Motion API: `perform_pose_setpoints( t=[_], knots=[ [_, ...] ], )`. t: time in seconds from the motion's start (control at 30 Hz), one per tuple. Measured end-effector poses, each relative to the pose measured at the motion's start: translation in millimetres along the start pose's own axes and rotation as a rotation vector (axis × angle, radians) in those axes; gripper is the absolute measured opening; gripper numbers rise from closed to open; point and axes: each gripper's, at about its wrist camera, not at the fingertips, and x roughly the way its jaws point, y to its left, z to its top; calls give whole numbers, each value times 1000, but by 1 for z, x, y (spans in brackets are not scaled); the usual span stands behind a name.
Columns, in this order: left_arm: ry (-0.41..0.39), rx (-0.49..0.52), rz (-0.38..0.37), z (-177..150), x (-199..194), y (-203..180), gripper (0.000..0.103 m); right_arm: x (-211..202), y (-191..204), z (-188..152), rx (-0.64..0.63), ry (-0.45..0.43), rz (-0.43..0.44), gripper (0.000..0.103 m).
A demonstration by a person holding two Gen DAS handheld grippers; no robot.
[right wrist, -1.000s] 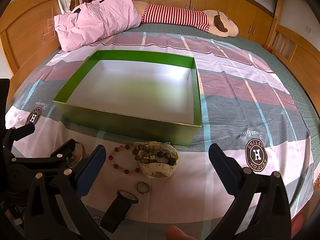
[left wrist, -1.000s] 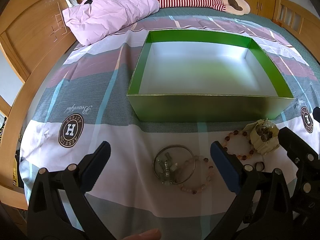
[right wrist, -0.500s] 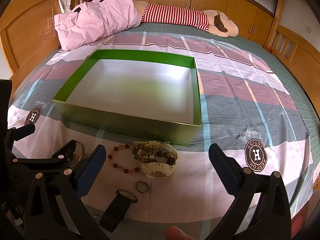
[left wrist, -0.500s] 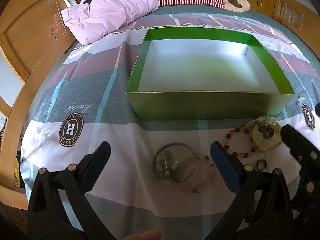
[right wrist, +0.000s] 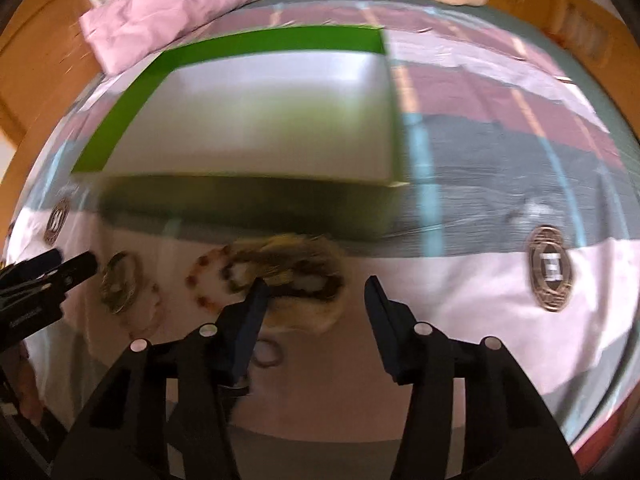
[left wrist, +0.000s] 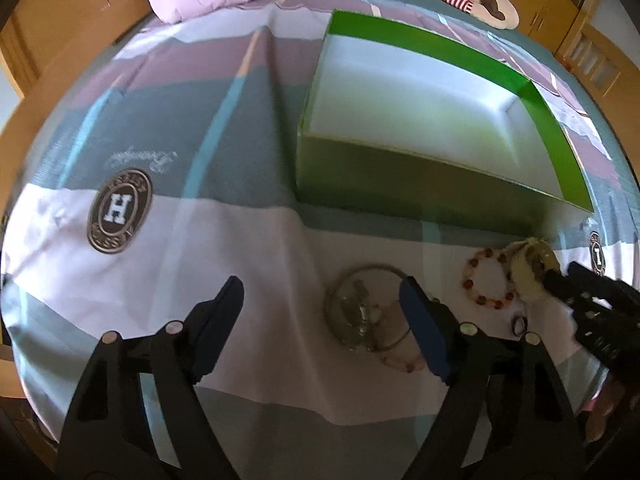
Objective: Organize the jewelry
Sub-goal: 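Grasp the black watch with the left tool while the right tool grasps the white watch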
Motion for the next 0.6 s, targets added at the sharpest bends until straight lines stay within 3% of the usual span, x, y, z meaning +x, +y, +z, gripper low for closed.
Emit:
perform_pose_setpoints(
  t=[0.13, 0.27, 0.4, 0.53, 0.57, 0.6],
  knots=[
    [6, -30, 9, 2, 3, 11, 82, -6, -11, 3, 39, -20, -59, 52],
    [23, -81, 5, 6, 7, 27, 82, -14, -41, 4, 127, -37, -173, 52],
    [44, -98, -27, 8, 10, 31, 83, -17, -60, 2, 220, -4, -5, 52],
    [55, -74, -55, 7, 12, 23, 83, 0, -47, -5, 210, 86, 87, 52],
    [56, -64, -64, 7, 12, 20, 83, 3, -44, -7, 202, 104, 99, 41],
    [55, -54, -68, 7, 13, 18, 83, 6, -40, -9, 188, 123, 109, 18]
  ],
)
